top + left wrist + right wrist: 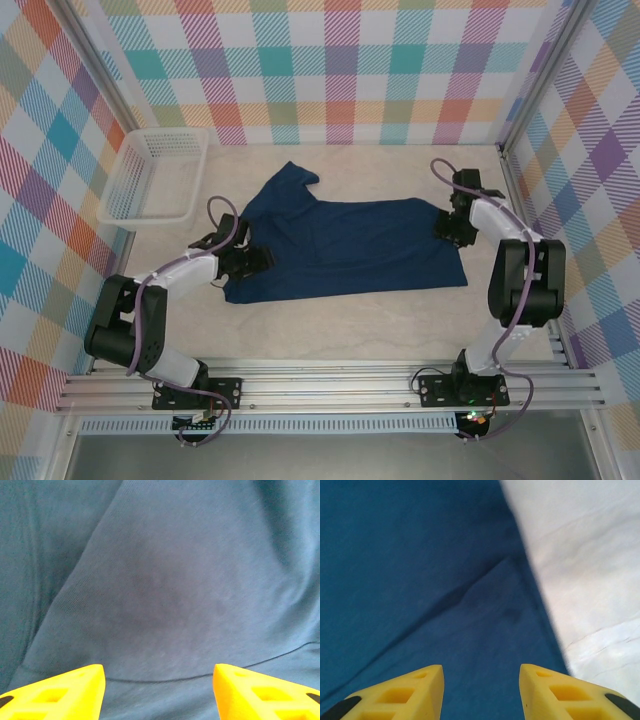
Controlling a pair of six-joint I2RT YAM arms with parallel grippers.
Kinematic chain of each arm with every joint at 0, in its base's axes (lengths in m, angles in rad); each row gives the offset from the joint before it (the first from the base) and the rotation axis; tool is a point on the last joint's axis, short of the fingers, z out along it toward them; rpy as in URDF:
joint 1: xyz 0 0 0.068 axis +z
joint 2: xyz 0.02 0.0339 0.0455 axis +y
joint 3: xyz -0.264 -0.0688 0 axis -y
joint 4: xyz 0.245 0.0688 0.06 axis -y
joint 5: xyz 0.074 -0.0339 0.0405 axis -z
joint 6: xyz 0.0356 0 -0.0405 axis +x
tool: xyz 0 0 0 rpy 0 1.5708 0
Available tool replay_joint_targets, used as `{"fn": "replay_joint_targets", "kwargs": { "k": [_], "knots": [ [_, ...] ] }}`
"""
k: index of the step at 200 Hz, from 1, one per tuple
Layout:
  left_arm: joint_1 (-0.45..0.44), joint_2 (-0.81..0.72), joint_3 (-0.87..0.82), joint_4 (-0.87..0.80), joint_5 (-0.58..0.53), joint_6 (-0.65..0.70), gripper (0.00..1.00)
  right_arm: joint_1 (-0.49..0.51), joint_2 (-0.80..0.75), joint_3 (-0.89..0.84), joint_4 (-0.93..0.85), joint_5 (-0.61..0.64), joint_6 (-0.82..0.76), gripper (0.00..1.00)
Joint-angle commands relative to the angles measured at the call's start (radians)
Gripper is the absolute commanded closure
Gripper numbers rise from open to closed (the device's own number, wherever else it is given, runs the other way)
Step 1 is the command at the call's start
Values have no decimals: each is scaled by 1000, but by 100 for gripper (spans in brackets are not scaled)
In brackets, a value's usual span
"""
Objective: Fold the inside-out t-shirt
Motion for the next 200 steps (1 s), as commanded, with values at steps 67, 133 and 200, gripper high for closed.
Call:
{"fn": "replay_joint_targets", "kwargs": {
  "k": [67, 133, 200],
  "knots": [
    [-10, 187, 113, 26, 55, -1, 43, 2, 130, -52, -101, -24, 36, 61],
    [-18, -81, -176, -56, 47, -42, 43, 16, -54, -285, -111, -60, 101, 63],
    [-20, -93, 60, -94, 12, -9, 40, -45, -43, 1, 45, -70, 64, 50]
  ]
}}
